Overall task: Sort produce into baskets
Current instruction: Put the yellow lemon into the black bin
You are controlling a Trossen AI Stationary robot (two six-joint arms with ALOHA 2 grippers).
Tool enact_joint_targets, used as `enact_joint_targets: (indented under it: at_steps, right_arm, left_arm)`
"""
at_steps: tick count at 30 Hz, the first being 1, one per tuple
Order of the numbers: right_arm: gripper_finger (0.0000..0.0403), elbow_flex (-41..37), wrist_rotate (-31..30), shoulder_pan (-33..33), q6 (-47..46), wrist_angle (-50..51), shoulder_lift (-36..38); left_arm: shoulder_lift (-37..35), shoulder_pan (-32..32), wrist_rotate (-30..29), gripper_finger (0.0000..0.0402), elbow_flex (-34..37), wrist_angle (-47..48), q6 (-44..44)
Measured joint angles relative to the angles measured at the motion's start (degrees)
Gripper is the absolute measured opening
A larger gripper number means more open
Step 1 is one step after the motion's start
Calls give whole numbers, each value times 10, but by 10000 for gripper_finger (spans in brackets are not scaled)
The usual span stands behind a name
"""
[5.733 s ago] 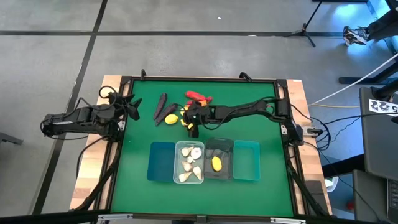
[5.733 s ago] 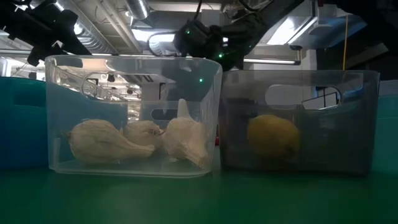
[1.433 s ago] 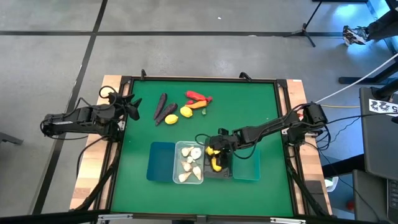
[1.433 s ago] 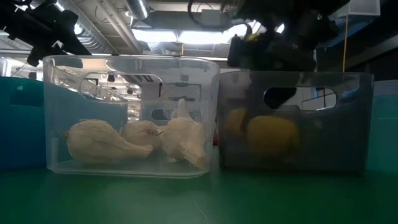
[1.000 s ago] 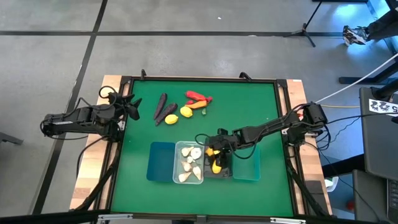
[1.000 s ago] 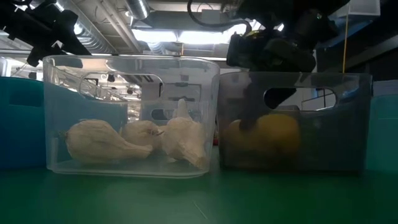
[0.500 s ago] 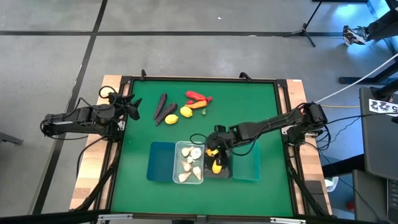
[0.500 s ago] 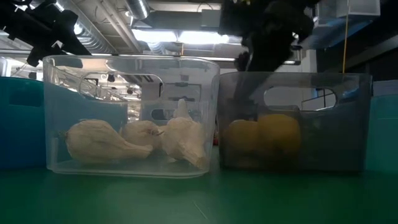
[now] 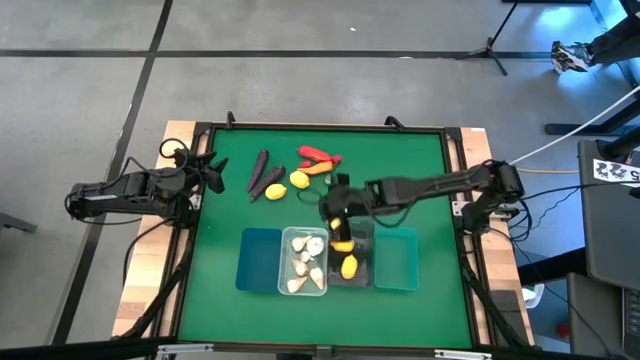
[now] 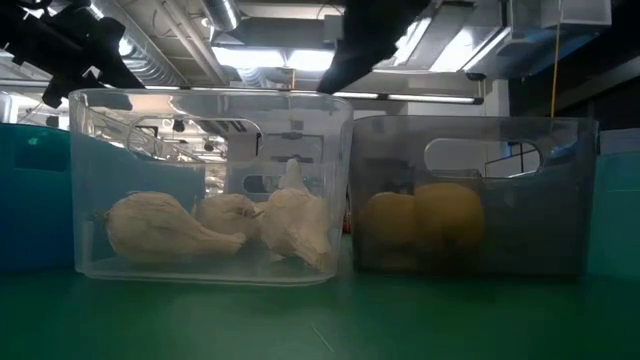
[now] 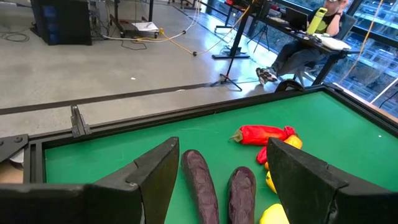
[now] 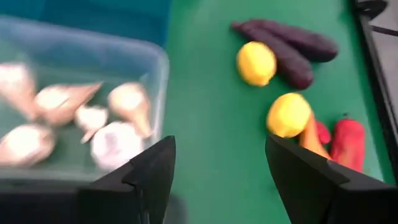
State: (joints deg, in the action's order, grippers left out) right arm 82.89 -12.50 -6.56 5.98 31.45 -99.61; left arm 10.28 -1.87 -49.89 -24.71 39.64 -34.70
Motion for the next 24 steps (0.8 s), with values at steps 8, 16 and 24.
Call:
enact_joint_targets:
  at_steps: [8, 16, 24]
  right_arm:
    - [248, 0, 29, 91, 33, -111, -31]
    - [248, -1, 33, 153, 30, -265, -121]
    - [248, -1, -2, 185, -13, -336, -183]
  left_arm:
    - [0, 0, 0, 237, 0, 0, -1]
    - [0, 0, 0, 237, 0, 0, -1]
    - [0, 0, 0, 237, 0, 0, -2]
